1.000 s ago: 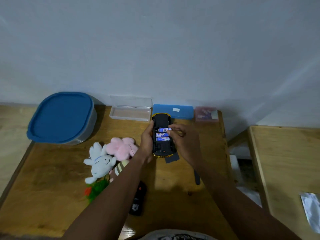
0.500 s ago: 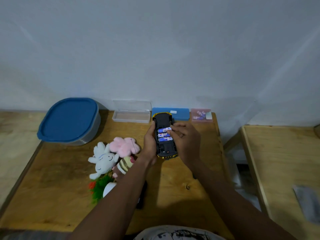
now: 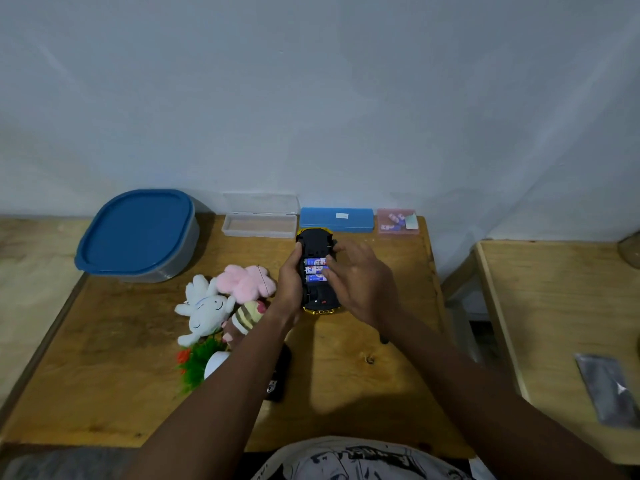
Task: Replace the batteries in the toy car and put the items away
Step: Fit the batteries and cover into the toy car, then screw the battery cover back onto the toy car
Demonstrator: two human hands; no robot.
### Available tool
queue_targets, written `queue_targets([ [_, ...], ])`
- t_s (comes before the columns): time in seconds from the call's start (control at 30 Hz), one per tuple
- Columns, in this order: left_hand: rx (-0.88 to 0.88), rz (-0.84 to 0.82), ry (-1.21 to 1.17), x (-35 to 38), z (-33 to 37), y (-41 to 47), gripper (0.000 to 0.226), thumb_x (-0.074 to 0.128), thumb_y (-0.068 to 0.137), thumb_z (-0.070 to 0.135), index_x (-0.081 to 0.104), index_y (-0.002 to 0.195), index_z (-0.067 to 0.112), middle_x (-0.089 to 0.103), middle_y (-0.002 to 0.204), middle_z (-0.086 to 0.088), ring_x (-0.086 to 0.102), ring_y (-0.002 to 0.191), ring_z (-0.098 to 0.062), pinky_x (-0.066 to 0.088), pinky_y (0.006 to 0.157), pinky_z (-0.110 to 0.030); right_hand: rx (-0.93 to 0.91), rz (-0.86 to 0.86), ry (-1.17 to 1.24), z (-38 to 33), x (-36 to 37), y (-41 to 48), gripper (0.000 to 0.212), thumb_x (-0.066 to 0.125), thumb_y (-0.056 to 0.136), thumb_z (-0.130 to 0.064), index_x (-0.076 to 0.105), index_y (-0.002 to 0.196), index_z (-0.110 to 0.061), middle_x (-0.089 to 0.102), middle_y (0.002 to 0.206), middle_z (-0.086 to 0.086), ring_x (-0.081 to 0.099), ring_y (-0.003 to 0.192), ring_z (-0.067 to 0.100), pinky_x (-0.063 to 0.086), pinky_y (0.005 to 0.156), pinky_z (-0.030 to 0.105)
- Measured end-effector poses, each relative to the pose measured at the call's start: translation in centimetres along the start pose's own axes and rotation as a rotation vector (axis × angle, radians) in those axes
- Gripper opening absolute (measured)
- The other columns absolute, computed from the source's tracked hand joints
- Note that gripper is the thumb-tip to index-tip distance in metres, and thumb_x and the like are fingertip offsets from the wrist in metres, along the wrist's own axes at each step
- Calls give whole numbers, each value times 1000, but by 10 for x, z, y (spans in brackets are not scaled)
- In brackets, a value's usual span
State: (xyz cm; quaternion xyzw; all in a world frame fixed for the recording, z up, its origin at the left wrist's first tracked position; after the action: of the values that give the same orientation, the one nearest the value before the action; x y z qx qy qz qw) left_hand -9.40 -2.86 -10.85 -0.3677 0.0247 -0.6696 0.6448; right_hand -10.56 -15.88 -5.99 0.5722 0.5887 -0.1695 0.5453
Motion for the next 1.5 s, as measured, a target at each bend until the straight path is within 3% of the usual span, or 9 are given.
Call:
queue_targets([
  [0.13,12,71,-42,-22,-8,-1,65,37,100,55,63,131,4,65,107,-18,63,88,-31,52,86,-44,312,1,404,31,23,-14,33,50,98,-32,68,121,-18,61,118,2,60,103,16,54,81,36],
  [0.4,-6,91,-68,-36,-15,-15,55,36,102,50,69,113,7,68,91,-11,66,73,-24,55,67,-33,361,-458,66,41,68,-27,37,65,89,-25,64,124,-16,61,109,9,57,105,27,51,87,41],
  [0.53,-29,51,-60,-40,-20,-21,63,37,101,52,64,126,1,69,94,-13,67,75,-26,57,65,-34,341,-577,-49,40,84,-28,52,68,86,-32,52,134,-22,50,117,8,50,112,28,50,89,44],
  [0.67,-18,27,-37,-44,-21,-26,60,37,100,52,70,120,6,71,95,-13,67,76,-27,56,67,-36,370,-526,16,38,81,-28,46,76,79,-25,55,119,-21,52,114,6,51,107,27,49,86,41],
  [0.77,-21,12,-44,-39,-19,-30,58,38,99,52,73,113,8,72,93,-12,67,75,-27,56,67,-36,430,-455,191,38,72,-29,29,75,78,-13,54,94,-22,59,93,0,60,90,25,42,66,30],
  [0.87,-42,27,-48,-38,-18,-30,62,40,98,53,68,120,3,69,92,-14,65,74,-28,56,66,-36,595,-217,434,42,52,-26,18,70,83,-6,65,96,-16,64,87,0,63,83,21,43,57,23],
  [1.0,-52,5,-28,-35,-20,-23,68,37,99,54,63,126,-3,68,92,-15,65,73,-28,56,66,-34,631,52,563,39,10,-13,19,67,88,-7,68,104,-18,69,90,-5,69,83,13,58,66,27],
  [1.2,-52,-64,55,-17,-19,-19,63,32,101,56,69,119,8,71,96,-17,67,79,-30,55,70,-36,491,-254,752,19,1,-7,19,67,89,-8,67,103,-22,73,91,-3,70,83,7,60,71,29],
  [1.5,-34,-102,111,-5,-14,-14,65,33,102,55,59,133,3,70,100,-17,68,81,-29,56,66,-34,385,-280,775,11,-2,-2,19,67,88,-5,69,102,-17,74,90,-1,70,82,6,57,69,21],
])
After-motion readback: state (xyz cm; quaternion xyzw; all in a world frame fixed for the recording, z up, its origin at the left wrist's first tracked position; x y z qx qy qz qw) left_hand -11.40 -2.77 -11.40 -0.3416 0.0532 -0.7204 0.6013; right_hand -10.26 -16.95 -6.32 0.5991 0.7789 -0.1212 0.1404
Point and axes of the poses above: each hand's wrist, its own y-axis towards the middle knuckle, its own x-axis out of the palm, z = x × y, the point moved 5 cm from there along y, towards the middle knuckle
